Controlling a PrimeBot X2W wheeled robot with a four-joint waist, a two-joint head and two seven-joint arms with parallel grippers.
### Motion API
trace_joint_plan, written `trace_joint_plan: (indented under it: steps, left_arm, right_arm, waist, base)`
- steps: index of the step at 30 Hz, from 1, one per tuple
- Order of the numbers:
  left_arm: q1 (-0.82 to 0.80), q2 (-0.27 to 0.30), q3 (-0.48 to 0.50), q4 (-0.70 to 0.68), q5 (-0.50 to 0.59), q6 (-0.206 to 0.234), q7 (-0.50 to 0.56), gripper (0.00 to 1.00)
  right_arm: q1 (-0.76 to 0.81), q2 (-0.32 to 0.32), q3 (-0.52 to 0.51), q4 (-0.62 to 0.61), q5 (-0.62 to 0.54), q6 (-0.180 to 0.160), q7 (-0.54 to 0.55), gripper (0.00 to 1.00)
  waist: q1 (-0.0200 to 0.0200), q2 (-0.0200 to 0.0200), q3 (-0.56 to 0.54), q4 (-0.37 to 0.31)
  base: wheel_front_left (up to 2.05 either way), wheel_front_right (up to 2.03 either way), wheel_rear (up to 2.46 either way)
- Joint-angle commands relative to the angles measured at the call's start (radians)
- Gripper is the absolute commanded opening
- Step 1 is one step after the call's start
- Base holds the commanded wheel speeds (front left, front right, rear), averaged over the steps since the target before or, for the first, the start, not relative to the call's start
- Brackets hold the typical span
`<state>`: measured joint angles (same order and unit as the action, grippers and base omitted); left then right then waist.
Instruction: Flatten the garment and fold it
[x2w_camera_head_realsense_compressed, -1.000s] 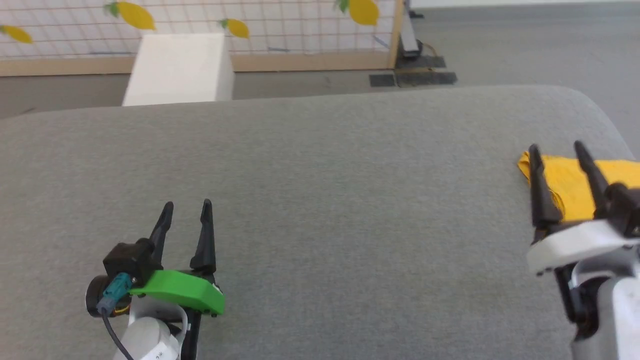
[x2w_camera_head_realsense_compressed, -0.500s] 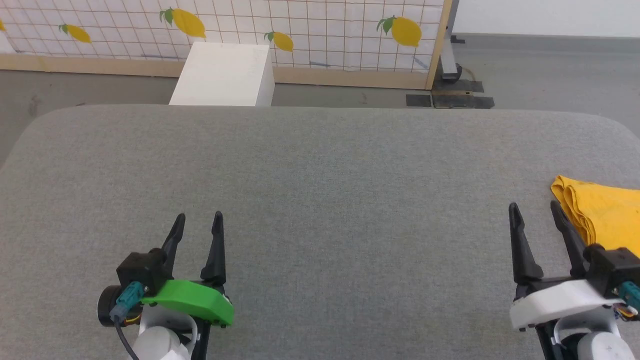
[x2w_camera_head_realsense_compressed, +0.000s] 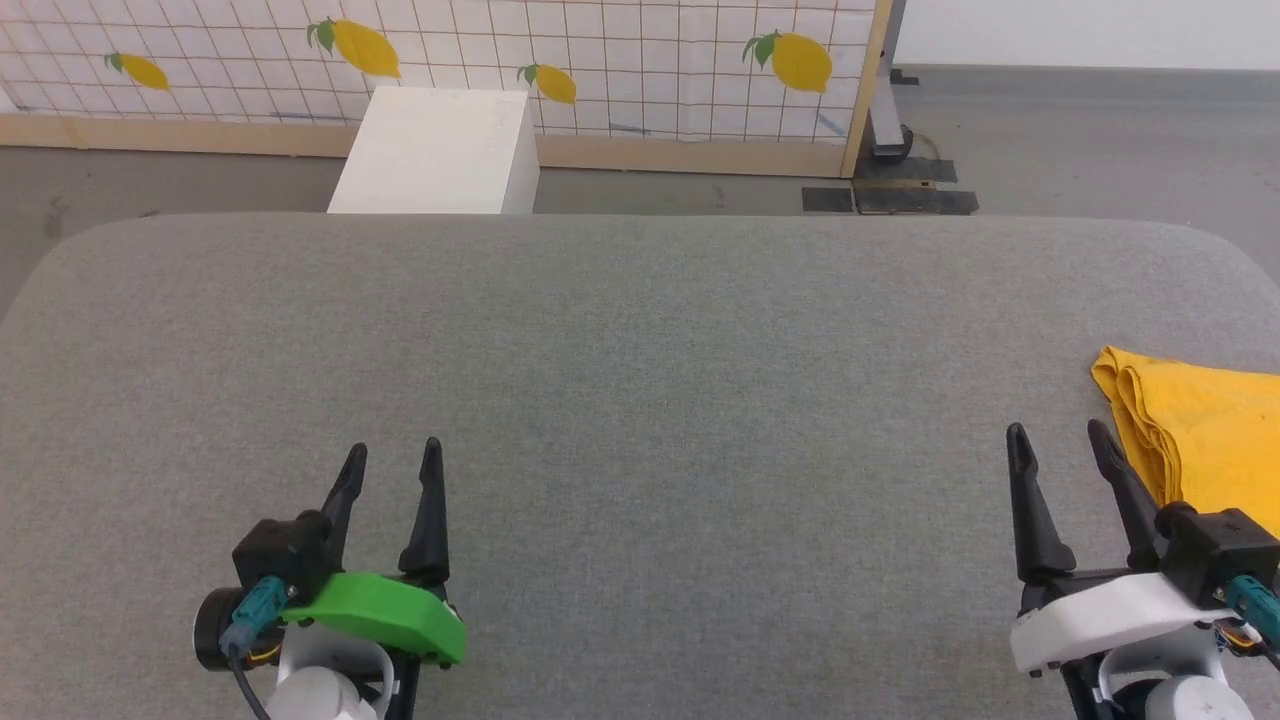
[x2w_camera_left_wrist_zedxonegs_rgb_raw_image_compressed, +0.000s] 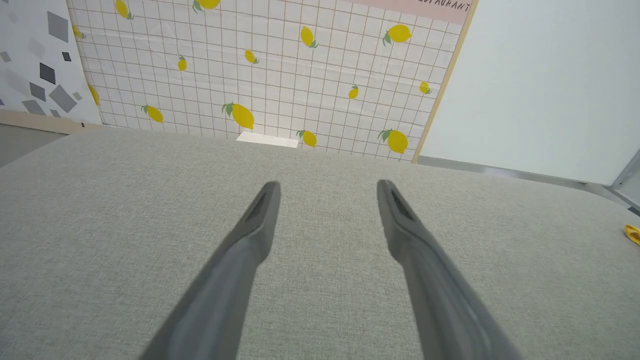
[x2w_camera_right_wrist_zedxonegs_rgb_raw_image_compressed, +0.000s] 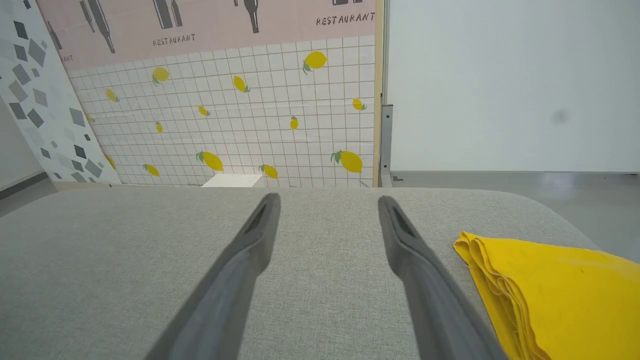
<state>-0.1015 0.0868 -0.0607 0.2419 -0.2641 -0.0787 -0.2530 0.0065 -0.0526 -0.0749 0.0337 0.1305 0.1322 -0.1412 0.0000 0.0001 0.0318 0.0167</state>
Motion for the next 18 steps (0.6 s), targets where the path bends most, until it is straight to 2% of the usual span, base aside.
trace_joint_plan:
  steps: [1, 2, 3, 18]
  left_arm:
    - [0.012, -0.005, 0.001, 0.004, 0.010, -0.003, -0.009, 1.00]
    - [0.012, -0.006, 0.002, 0.006, 0.011, -0.004, -0.009, 1.00]
    - [0.000, 0.000, 0.000, 0.005, 0.001, -0.001, -0.001, 0.00]
    - [0.004, -0.002, 0.002, -0.005, 0.011, 0.003, 0.013, 0.00]
  right_arm:
    - [0.012, 0.002, 0.003, 0.002, 0.010, -0.002, -0.003, 1.00]
    - [0.012, 0.002, 0.003, 0.002, 0.011, -0.002, -0.002, 1.00]
    - [0.000, 0.000, 0.002, 0.001, 0.003, 0.000, 0.000, 0.00]
    - [0.000, 0.000, 0.005, -0.001, -0.003, 0.000, 0.006, 0.00]
  waist:
    - [0.0000, -0.0001, 0.000, 0.001]
    - [0.0000, -0.0001, 0.000, 0.001]
    - [0.0000, -0.0001, 0.000, 0.000]
    - [0.0000, -0.0001, -0.002, -0.001]
  base:
    - [0.00, 0.00, 0.00]
    - [0.00, 0.00, 0.00]
    - [0.00, 0.00, 0.00]
    - [0.00, 0.00, 0.00]
